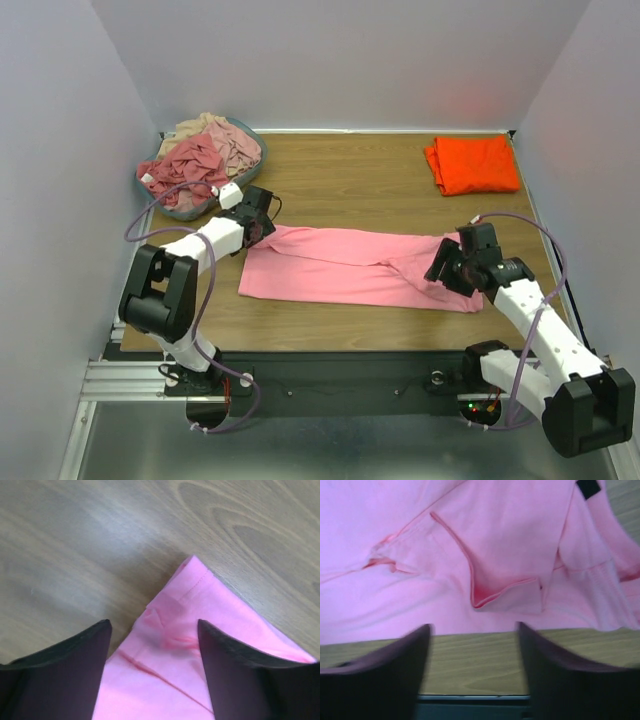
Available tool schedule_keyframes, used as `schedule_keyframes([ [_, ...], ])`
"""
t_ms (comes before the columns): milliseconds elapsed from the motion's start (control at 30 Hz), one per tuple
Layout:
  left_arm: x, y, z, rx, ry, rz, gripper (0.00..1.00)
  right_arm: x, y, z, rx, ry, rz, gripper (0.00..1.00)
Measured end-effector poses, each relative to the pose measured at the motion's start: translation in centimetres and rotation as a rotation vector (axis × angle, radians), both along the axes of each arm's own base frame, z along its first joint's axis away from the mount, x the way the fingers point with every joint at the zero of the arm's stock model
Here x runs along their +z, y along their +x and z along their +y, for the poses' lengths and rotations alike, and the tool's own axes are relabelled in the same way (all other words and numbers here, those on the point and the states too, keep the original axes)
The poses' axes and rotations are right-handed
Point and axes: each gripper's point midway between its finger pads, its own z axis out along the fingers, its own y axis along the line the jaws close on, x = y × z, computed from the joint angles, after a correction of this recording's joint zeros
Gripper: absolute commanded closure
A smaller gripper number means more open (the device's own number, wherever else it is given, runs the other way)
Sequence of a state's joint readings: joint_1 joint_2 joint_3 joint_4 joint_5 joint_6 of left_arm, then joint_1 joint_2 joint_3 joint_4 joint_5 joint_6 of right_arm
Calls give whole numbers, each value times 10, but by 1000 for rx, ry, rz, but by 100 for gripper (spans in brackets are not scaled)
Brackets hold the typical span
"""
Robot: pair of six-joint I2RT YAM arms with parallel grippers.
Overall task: Fold and stack the t-shirts
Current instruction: Fold the tshirt
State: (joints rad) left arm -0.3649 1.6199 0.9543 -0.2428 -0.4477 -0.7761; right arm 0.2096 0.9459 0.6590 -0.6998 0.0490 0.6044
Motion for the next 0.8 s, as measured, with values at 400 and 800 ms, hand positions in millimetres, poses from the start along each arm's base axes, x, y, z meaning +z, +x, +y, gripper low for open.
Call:
schedule_keyframes([
  [400, 77, -3, -11, -35, -49, -151, 2, 32, 26, 10, 28, 26, -54, 0],
  [800, -17, 9, -64, -221, -120, 44, 2, -38, 61, 42, 170, 86, 92, 0],
])
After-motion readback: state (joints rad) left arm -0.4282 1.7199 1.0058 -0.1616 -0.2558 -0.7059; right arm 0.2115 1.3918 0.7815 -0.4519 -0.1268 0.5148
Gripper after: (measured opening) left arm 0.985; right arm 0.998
